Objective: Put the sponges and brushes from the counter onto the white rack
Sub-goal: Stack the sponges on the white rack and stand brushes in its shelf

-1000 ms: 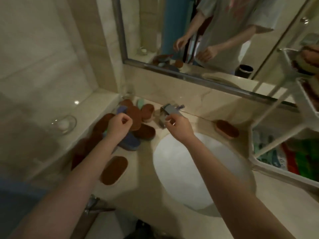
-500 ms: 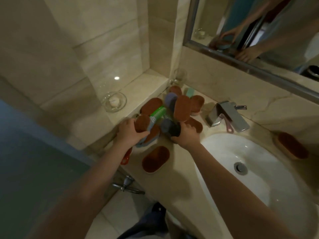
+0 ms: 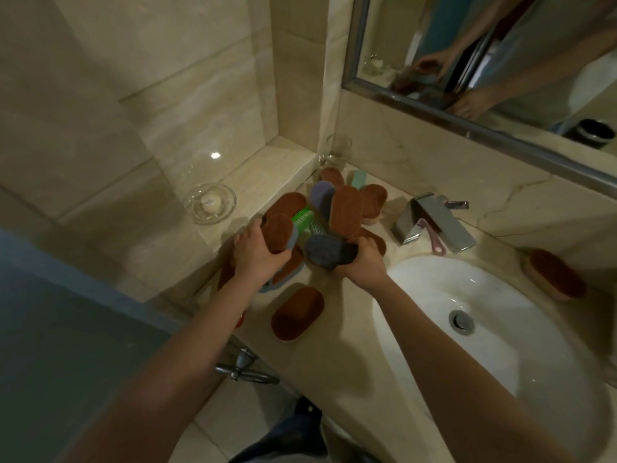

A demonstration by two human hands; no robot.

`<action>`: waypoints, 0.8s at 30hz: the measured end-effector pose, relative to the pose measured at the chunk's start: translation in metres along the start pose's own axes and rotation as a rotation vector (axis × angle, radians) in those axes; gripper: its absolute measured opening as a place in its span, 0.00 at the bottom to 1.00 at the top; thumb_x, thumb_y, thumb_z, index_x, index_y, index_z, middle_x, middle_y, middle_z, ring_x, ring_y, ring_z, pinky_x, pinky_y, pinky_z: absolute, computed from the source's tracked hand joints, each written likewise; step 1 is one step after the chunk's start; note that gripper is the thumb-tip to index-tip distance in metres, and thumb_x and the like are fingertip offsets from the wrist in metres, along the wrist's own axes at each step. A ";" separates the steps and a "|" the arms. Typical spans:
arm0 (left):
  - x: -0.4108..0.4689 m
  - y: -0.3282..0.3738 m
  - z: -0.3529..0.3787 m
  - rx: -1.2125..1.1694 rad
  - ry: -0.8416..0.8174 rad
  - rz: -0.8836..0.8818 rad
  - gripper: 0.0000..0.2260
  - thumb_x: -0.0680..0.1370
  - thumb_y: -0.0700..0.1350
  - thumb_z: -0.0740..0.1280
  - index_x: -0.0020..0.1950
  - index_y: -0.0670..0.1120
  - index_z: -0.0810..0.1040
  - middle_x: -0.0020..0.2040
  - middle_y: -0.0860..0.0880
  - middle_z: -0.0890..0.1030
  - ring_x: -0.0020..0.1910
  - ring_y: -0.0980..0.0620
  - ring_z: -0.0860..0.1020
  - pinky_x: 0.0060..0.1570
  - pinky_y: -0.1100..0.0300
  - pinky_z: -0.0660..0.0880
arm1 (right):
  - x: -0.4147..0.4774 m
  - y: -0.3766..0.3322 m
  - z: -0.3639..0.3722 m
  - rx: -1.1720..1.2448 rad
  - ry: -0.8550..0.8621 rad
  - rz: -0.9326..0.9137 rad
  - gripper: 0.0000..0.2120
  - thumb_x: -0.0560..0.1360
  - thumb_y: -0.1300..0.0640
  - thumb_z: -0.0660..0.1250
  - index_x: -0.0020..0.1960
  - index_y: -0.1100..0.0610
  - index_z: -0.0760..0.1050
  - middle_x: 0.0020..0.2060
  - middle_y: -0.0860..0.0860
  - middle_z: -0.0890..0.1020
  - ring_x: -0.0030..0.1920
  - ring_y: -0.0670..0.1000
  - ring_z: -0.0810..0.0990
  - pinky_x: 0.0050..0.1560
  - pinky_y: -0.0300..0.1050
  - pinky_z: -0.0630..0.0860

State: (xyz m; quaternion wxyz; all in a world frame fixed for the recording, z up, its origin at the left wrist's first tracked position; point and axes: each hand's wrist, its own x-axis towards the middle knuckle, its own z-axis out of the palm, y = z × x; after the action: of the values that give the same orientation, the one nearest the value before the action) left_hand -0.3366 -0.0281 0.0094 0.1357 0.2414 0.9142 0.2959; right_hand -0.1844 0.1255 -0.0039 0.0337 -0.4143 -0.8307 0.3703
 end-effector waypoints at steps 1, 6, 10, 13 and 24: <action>0.001 0.005 0.000 -0.022 -0.005 0.011 0.38 0.67 0.54 0.73 0.72 0.46 0.61 0.68 0.43 0.69 0.69 0.42 0.64 0.67 0.43 0.65 | -0.001 -0.001 -0.005 0.072 0.009 -0.010 0.32 0.59 0.52 0.79 0.59 0.56 0.71 0.54 0.50 0.71 0.55 0.51 0.73 0.51 0.45 0.75; 0.005 0.053 0.002 -0.347 -0.112 0.051 0.33 0.68 0.52 0.74 0.70 0.46 0.66 0.66 0.46 0.72 0.64 0.46 0.72 0.64 0.48 0.70 | -0.018 -0.003 -0.049 0.552 0.013 -0.028 0.29 0.62 0.64 0.79 0.57 0.58 0.68 0.53 0.51 0.73 0.53 0.51 0.76 0.49 0.46 0.79; 0.004 0.100 0.009 -0.502 -0.211 0.137 0.33 0.69 0.50 0.75 0.70 0.47 0.67 0.66 0.48 0.73 0.64 0.49 0.72 0.65 0.50 0.70 | -0.036 0.004 -0.101 0.714 0.166 -0.053 0.28 0.64 0.68 0.76 0.60 0.56 0.70 0.56 0.52 0.73 0.49 0.48 0.76 0.42 0.36 0.77; -0.005 0.142 0.016 -0.553 -0.275 0.212 0.32 0.69 0.48 0.75 0.69 0.46 0.67 0.64 0.49 0.74 0.62 0.50 0.73 0.64 0.51 0.71 | -0.058 0.012 -0.140 0.819 0.324 -0.069 0.32 0.67 0.71 0.73 0.67 0.57 0.69 0.55 0.49 0.74 0.45 0.43 0.77 0.40 0.32 0.77; -0.076 0.281 0.045 -0.679 -0.639 0.472 0.30 0.71 0.46 0.73 0.71 0.50 0.66 0.66 0.52 0.71 0.63 0.55 0.68 0.59 0.57 0.71 | -0.146 0.068 -0.246 0.743 0.530 -0.072 0.30 0.69 0.64 0.73 0.66 0.49 0.67 0.60 0.52 0.74 0.58 0.53 0.77 0.49 0.45 0.81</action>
State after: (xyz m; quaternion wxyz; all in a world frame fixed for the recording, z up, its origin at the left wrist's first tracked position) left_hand -0.1534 0.1530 0.1519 0.4083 0.4615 0.6006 0.5096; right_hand 0.0461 0.1918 0.1671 0.4040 -0.4256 -0.6181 0.5231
